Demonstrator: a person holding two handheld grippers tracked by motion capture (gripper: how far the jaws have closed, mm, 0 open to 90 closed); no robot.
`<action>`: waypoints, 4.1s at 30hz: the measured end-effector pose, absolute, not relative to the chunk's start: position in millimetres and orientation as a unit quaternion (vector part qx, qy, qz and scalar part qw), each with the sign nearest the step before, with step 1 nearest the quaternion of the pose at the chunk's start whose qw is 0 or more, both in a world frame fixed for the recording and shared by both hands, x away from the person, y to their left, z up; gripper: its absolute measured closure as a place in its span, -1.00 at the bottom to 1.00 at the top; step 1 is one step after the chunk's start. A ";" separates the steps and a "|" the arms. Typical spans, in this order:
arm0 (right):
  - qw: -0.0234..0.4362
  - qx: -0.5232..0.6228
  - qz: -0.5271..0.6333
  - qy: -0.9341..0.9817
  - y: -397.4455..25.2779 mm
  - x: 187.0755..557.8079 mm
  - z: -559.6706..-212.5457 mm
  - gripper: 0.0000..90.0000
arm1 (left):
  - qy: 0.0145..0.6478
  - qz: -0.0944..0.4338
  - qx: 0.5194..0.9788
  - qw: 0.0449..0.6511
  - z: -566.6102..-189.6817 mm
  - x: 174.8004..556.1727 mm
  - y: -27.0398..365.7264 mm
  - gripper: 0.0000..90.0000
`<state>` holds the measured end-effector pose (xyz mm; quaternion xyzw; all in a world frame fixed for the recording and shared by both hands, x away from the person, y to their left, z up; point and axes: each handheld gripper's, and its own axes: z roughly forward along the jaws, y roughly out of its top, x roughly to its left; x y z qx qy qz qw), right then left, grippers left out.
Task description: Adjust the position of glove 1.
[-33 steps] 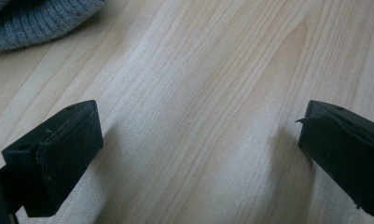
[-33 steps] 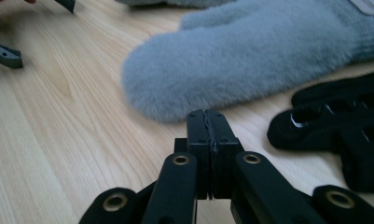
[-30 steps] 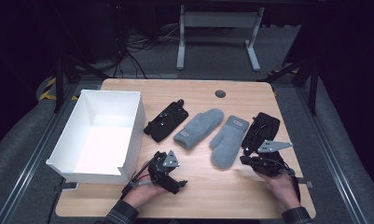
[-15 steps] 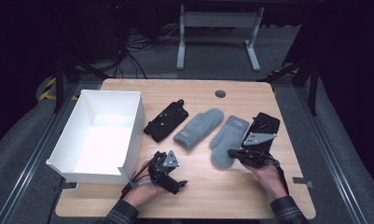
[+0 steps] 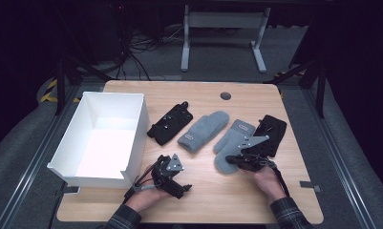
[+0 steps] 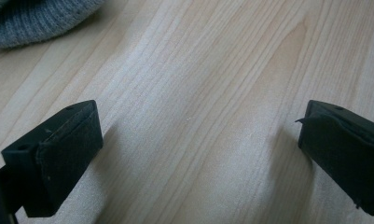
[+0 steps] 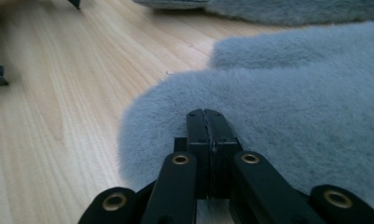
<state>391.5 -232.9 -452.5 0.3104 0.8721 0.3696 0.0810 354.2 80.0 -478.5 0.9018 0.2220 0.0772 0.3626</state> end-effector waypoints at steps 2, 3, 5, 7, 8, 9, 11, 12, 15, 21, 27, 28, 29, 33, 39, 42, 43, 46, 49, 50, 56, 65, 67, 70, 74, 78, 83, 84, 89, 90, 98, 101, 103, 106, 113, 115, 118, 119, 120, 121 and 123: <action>0.080 0.306 0.369 0.874 -229.2 388.8 -452.7 1.00 | 0.222 0.077 0.902 0.363 -478.5 354.3 80.0 -1.00; 0.080 0.306 0.369 0.874 -229.2 388.8 -452.7 1.00 | 0.222 0.077 0.902 0.363 -478.5 354.3 80.0 -1.00; 0.075 0.299 0.372 0.875 -225.1 385.5 -453.2 1.00 | 0.222 0.077 0.902 0.363 -478.5 354.3 80.0 -1.00; 0.069 0.289 0.374 0.879 -218.5 380.8 -453.5 1.00 | 0.221 0.077 0.902 0.362 -478.5 354.3 80.0 -1.00; 0.069 0.289 0.374 0.879 -218.5 380.8 -453.5 1.00 | 0.222 0.077 0.902 0.363 -478.5 354.3 80.0 -1.00; 0.067 0.286 0.372 0.881 -216.3 379.3 -453.2 1.00 | 0.221 0.077 0.902 0.363 -478.5 354.3 80.0 -1.00; 0.064 0.278 0.373 0.883 -211.0 374.7 -453.3 1.00 | 0.222 0.077 0.902 0.363 -478.5 354.3 80.0 -1.00; 0.061 0.273 0.373 0.885 -209.2 372.9 -453.2 1.00 | 0.222 0.077 0.902 0.363 -478.5 354.2 80.0 -1.00; 0.055 0.262 0.371 0.889 -203.1 366.7 -452.8 1.00 | 0.221 0.077 0.902 0.363 -478.5 354.1 80.2 -1.00; 0.042 0.245 0.369 0.896 -194.6 355.8 -452.3 1.00 | 0.222 0.076 0.902 0.363 -478.7 353.8 80.3 -1.00; 0.019 0.216 0.369 0.904 -185.6 337.6 -452.8 1.00 | 0.222 0.076 0.902 0.364 -478.7 353.8 80.3 -1.00; 0.016 0.214 0.367 0.905 -184.5 335.3 -452.5 1.00 | 0.222 0.076 0.902 0.364 -478.7 353.8 80.3 -1.00; 0.016 0.214 0.367 0.905 -184.5 335.3 -452.5 1.00 | 0.222 0.076 0.902 0.363 -478.6 353.8 80.3 -1.00; 0.011 0.203 0.369 0.907 -183.4 327.4 -450.4 1.00 | 0.222 0.075 0.902 0.364 -478.7 353.8 80.3 -1.00; 0.066 0.226 0.391 0.890 -201.5 336.0 -430.0 1.00 | 0.222 0.077 0.902 0.363 -478.6 353.8 80.4 -1.00; 0.099 0.263 0.388 0.878 -221.5 352.9 -425.5 1.00 | 0.222 0.076 0.901 0.364 -478.7 353.7 80.3 -1.00; 0.109 0.279 0.383 0.874 -228.4 359.2 -424.8 1.00 | 0.222 0.075 0.901 0.364 -478.7 353.7 80.3 -1.00; 0.137 0.318 0.371 0.862 -247.5 378.4 -425.2 1.00 | 0.222 0.075 0.901 0.364 -478.7 353.8 80.2 -1.00; 0.153 0.350 0.358 0.852 -261.0 389.4 -427.8 1.00 | 0.222 0.075 0.901 0.364 -478.6 353.8 80.2 -1.00; 0.155 0.359 0.354 0.850 -264.5 392.1 -429.3 1.00 | 0.223 0.075 0.901 0.363 -478.5 353.7 80.1 -1.00; 0.160 0.376 0.350 0.843 -271.5 398.5 -433.1 1.00 | 0.232 0.114 0.907 0.333 -459.4 352.5 77.5 -0.32; 0.155 0.377 0.351 0.843 -272.2 404.7 -435.1 1.00 | 0.227 0.069 0.903 0.359 -449.1 374.1 51.1 0.98; 0.151 0.377 0.352 0.843 -272.0 406.8 -435.5 1.00 | 0.217 0.057 0.908 0.355 -452.7 377.6 41.9 0.99; 0.149 0.376 0.351 0.844 -271.2 408.5 -436.2 1.00 | 0.206 0.046 0.914 0.346 -456.3 378.5 32.2 0.99; 0.144 0.370 0.353 0.847 -267.9 411.4 -438.4 1.00 | 0.185 0.037 0.921 0.340 -458.9 370.8 22.6 0.99; 0.137 0.359 0.351 0.854 -261.5 413.8 -439.7 1.00 | 0.169 0.028 0.922 0.347 -457.7 362.6 16.0 0.99; 0.128 0.343 0.353 0.861 -249.3 414.6 -439.8 1.00 | 0.148 0.016 0.923 0.354 -456.9 351.8 6.3 0.99; 0.123 0.340 0.353 0.863 -247.2 414.3 -440.1 1.00 | 0.143 0.013 0.923 0.356 -457.1 349.6 4.0 0.99; 0.112 0.325 0.352 0.871 -239.1 412.3 -442.9 1.00 | 0.129 0.011 0.925 0.358 -457.1 343.9 -2.9 0.99; 0.103 0.315 0.353 0.875 -235.4 410.8 -443.6 1.00 | 0.125 0.010 0.925 0.360 -457.0 342.2 -4.8 0.99; 0.077 0.273 0.367 0.886 -216.9 403.9 -443.1 1.00 | 0.119 0.010 0.923 0.366 -454.8 337.0 -9.6 0.99; 0.077 0.260 0.366 0.890 -210.2 401.4 -443.6 1.00 | 0.119 0.009 0.920 0.373 -451.4 337.3 -8.1 0.99; 0.083 0.261 0.368 0.889 -210.5 400.0 -441.1 1.00 | 0.123 0.012 0.917 0.379 -447.7 338.3 -4.7 0.99; 0.088 0.267 0.375 0.883 -217.3 397.1 -434.5 1.00 | 0.132 0.014 0.914 0.385 -442.9 340.6 0.7 0.99; 0.096 0.283 0.376 0.878 -235.4 376.9 -429.1 1.00 | 0.178 0.043 0.892 0.414 -425.1 362.5 23.9 0.99; 0.096 0.284 0.375 0.877 -236.9 373.9 -428.9 1.00 | 0.183 0.048 0.891 0.414 -423.4 366.7 26.1 0.99; 0.102 0.289 0.374 0.875 -244.4 359.2 -426.8 1.00 | 0.201 0.066 0.883 0.418 -419.0 381.3 31.6 0.99; 0.103 0.290 0.374 0.875 -246.0 356.0 -426.4 1.00 | 0.207 0.065 0.883 0.417 -418.5 387.8 32.4 0.99; 0.105 0.292 0.373 0.874 -248.8 350.7 -425.7 1.00 | 0.211 0.070 0.883 0.414 -418.1 392.3 32.3 0.99; 0.107 0.294 0.374 0.873 -251.5 346.8 -425.1 1.00 | 0.214 0.071 0.882 0.415 -417.4 396.8 32.4 0.99; 0.107 0.296 0.376 0.872 -256.4 339.4 -425.1 1.00 | 0.221 0.071 0.880 0.415 -416.9 405.6 32.3 0.99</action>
